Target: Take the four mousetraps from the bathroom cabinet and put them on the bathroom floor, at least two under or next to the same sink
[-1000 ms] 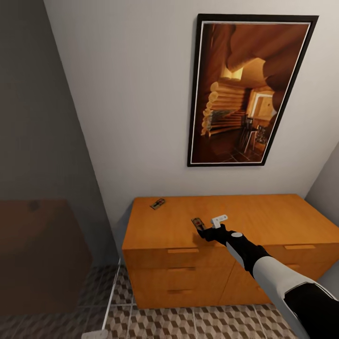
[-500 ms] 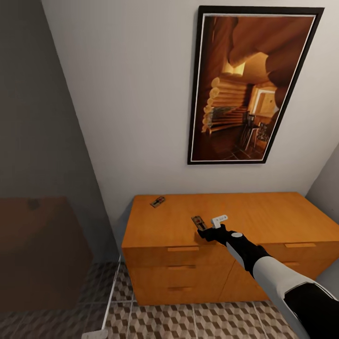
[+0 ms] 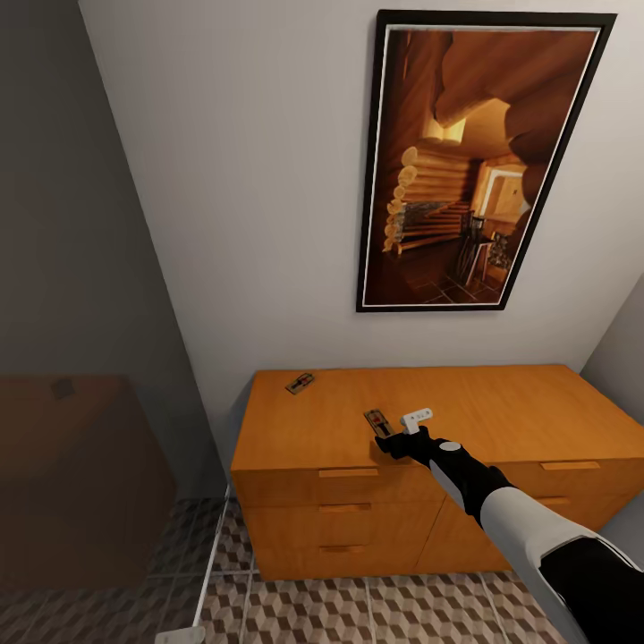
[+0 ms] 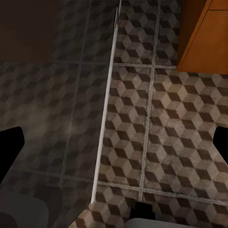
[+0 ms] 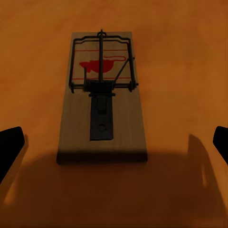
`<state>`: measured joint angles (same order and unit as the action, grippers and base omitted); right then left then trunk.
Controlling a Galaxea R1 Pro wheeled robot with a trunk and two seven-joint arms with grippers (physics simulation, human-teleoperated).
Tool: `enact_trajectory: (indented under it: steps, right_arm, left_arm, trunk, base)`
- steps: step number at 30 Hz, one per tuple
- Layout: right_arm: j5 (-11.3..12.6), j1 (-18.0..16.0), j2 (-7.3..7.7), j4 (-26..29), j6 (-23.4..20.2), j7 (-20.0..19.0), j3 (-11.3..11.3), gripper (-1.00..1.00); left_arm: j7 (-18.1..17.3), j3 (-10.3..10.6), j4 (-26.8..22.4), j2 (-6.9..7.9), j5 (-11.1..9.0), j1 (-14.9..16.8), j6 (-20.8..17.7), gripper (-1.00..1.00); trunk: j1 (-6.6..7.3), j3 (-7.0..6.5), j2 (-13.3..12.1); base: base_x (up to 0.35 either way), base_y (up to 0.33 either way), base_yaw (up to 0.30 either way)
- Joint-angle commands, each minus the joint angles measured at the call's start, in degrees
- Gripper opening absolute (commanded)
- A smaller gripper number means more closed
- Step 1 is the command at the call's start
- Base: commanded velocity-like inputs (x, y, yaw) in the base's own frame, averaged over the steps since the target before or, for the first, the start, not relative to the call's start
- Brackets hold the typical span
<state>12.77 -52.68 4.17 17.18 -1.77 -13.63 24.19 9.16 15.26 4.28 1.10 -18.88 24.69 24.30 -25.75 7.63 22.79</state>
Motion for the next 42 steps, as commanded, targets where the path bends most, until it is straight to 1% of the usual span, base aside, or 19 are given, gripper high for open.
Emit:
enact_trajectory:
  steps: [1,13,35,42]
  right_arm:
    - [0.59,-0.05,0.05,0.06,-0.18,-0.08,0.33,1.0]
    - [0.59,-0.05,0.09,0.05,-0.19,-0.08,0.33,1.0]
    - [0.59,-0.05,0.12,0.0,-0.17,-0.08,0.33,1.0]
    - [0.59,-0.05,0.07,-0.21,-0.17,-0.08,0.33,1.0]
  left_arm:
    - [0.13,0.48,0.21,-0.04,-0.26,0.1,0.31,1.0]
    - [0.08,0.47,0.21,-0.01,-0.25,0.1,0.31,1.0]
    - [0.08,0.47,0.21,0.0,-0.26,0.1,0.31,1.0]
    - [0.07,0.47,0.21,0.01,-0.26,0.1,0.31,1.0]
  trunk:
    - [-0.04,0.12,0.12]
    - [-0.04,0.12,0.12]
    - [-0.04,0.12,0.12]
    - [-0.04,0.12,0.12]
  base:
    - [0.0,0.0,0.0]
    - [0.049,0.0,0.0]
    - [0.004,0.0,0.0]
    - [0.083,0.042,0.0]
